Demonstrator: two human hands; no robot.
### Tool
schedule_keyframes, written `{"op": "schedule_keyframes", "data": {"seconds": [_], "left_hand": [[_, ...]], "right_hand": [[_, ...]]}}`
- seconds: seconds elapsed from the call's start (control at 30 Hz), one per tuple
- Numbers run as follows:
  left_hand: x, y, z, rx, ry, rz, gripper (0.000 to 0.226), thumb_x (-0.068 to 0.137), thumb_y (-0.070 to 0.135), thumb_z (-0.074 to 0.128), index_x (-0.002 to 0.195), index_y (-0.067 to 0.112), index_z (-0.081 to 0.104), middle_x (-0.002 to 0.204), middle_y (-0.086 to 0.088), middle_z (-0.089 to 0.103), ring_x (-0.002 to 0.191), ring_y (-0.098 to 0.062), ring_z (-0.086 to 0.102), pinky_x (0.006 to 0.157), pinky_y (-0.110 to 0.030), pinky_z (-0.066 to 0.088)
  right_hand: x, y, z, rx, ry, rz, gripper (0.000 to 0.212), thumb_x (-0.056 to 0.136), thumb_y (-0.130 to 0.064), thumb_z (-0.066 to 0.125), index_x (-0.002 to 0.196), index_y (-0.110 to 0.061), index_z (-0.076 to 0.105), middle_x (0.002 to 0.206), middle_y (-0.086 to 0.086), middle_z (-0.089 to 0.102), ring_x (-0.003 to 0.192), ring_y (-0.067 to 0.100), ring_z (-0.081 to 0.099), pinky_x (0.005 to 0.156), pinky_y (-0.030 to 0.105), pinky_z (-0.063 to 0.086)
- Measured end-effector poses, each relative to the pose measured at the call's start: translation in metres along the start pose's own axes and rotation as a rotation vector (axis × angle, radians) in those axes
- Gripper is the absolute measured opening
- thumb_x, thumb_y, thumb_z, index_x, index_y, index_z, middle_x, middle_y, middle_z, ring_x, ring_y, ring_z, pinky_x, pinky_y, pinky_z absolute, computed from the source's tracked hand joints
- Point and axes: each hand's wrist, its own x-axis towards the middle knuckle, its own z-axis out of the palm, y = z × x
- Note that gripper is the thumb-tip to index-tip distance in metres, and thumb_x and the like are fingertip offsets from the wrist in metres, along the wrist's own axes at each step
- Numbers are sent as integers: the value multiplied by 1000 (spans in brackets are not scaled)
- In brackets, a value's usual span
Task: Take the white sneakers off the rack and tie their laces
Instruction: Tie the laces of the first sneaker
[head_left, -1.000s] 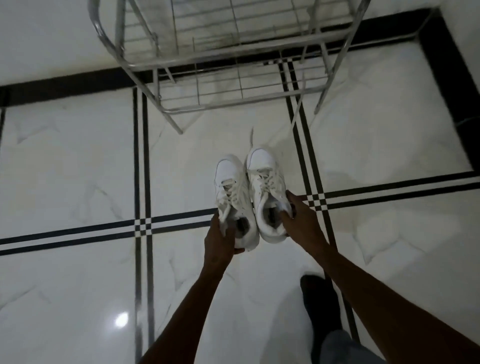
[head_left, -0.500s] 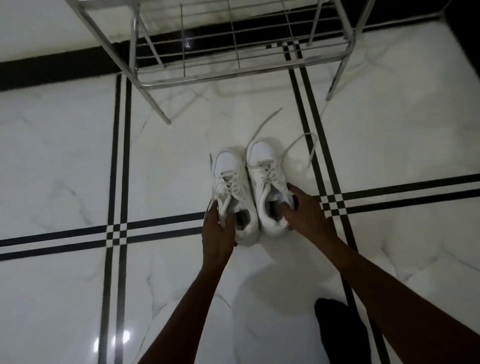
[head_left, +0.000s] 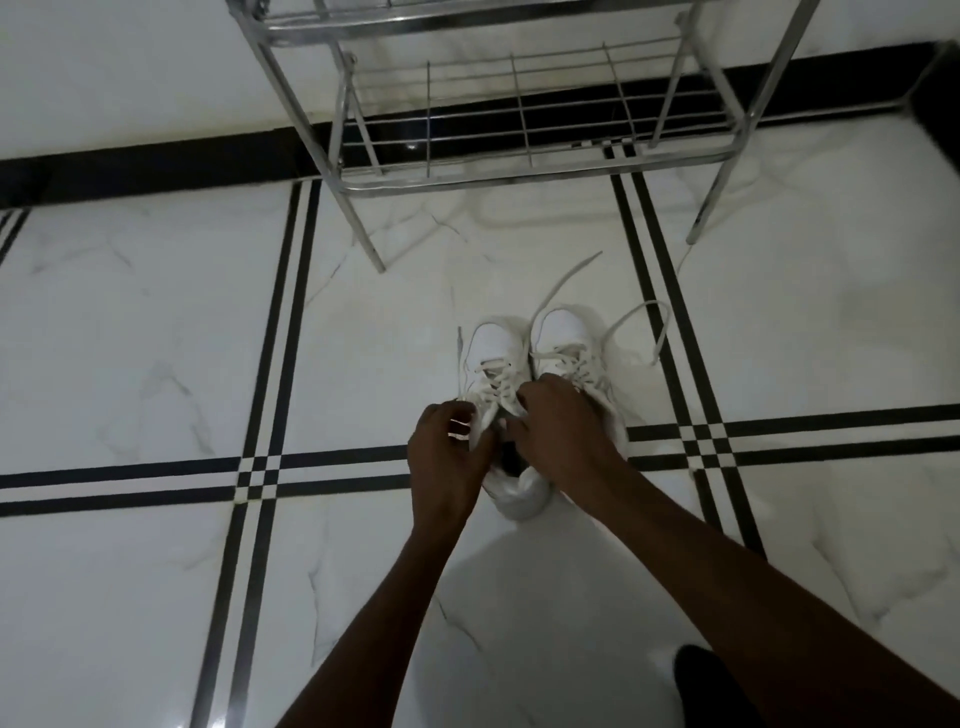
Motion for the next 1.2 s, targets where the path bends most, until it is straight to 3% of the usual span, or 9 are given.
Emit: {"op": "schedule_keyframes", "data": {"seconds": [0.27,0.33,0.47,0.53,0.67,0.8,0.9,1.0,1.2], "left_hand": [[3,1,-5,-55,2,-33,32,90,10,69,122,14,68,109,-2,59,98,-20,65,83,-35,59],[6,3,-9,-81,-19,-45,27,88,19,76,114,18,71,106,4,61,101,-17,65,80,-28,58],[20,7,-14,-139,-17,-118,24,92,42,71,93,18,72,97,3,70,94,-14,69,79,-28,58],[26,3,-12,-66,25,-93,31,94,42,69,88,12,71,90,-3,72,86,-19,69,75,-29,57],[21,11,-14,-1,186,-69,15,91,25,76,88,10,73,93,-2,71,79,-14,67,68,-7,46],[13,16,-10,105,237,-36,22,100,26,63,84,11,62,78,2,66,67,-14,59,61,-28,45],[12,23,-5,160,254,-124,28,103,31,55,86,9,54,73,2,62,62,-14,53,55,-28,33],[12,21,-4,170,251,-187,27,104,29,52,88,8,52,77,-3,64,70,-25,57,61,-33,33],[10,14,-7,67,226,-251,23,105,23,49,92,4,53,92,-11,72,86,-32,67,69,-35,42]], "right_hand": [[4,-6,0,136,12,-38,16,87,-17,64,73,-17,57,71,-2,56,58,3,46,52,15,25],[5,-5,-1,312,-30,-10,9,87,-22,70,90,-15,73,83,1,70,70,8,61,56,16,38],[16,-8,-4,547,-232,172,40,90,-45,66,117,-15,69,104,0,71,93,13,66,69,20,50],[24,-11,-2,478,-213,181,34,91,-41,66,110,-13,67,98,-2,67,90,14,63,69,26,46],[25,-18,6,424,-72,145,7,88,-13,63,91,-6,63,92,8,68,86,24,63,69,28,40],[16,-18,8,510,-4,159,2,91,-11,57,91,-9,58,88,8,67,82,25,63,72,33,47],[12,-16,10,533,46,188,5,96,-16,56,91,-14,54,90,6,68,79,22,63,64,29,45],[9,-15,12,522,71,201,8,99,-20,52,92,-16,53,89,5,67,80,23,61,68,30,42],[8,-8,24,610,75,317,24,96,-27,41,81,-21,58,84,4,67,85,30,66,78,51,58]]}}
